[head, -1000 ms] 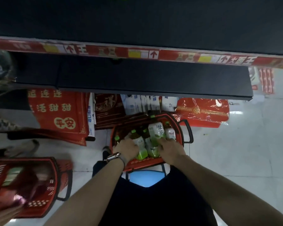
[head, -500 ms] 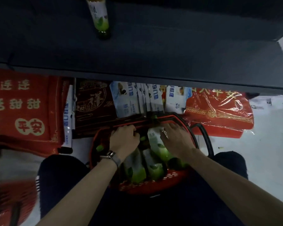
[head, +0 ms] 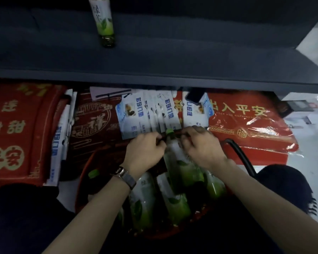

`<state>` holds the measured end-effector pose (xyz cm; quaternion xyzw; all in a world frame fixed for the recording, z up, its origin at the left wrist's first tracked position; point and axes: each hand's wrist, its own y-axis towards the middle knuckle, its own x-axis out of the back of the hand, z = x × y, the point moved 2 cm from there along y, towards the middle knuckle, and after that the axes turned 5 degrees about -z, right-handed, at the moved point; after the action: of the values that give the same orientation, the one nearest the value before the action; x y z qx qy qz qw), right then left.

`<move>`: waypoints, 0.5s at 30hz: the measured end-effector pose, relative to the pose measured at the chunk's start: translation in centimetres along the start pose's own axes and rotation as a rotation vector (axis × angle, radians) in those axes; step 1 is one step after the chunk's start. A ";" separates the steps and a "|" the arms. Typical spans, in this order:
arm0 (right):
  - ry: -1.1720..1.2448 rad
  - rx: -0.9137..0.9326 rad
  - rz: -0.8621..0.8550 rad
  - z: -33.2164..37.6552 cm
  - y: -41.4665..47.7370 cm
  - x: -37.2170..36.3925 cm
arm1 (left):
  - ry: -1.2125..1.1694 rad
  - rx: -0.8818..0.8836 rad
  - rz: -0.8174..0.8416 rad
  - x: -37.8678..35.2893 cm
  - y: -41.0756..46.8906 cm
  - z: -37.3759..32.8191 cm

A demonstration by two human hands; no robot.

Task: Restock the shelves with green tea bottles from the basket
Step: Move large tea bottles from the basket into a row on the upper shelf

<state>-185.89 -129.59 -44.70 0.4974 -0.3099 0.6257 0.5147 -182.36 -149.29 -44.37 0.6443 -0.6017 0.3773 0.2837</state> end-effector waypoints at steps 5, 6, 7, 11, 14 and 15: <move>0.104 -0.007 -0.048 0.2 -3.7 1.4 | -0.183 0.018 0.018 0.7 -3.5 -0.7; 0.165 -0.043 -0.057 0.0 -4.0 1.6 | -0.208 0.019 0.010 0.8 -4.0 -0.8; 0.239 -0.086 -0.058 -0.2 -4.4 1.9 | -0.241 0.025 0.012 0.9 -4.5 -0.8; 0.430 -0.232 -0.043 -1.2 -5.8 2.5 | -0.250 0.048 0.028 0.7 -5.8 -0.5; 0.470 -0.267 -0.042 -2.0 -6.2 2.5 | -0.225 0.063 0.022 0.5 -6.5 -0.5; 0.482 -0.275 -0.021 -2.1 -6.2 2.5 | -0.258 0.097 0.042 0.3 -6.6 -0.4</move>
<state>-180.53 -125.11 -43.82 0.2629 -0.2555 0.6726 0.6427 -175.92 -148.37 -43.25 0.6877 -0.6276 0.3256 0.1647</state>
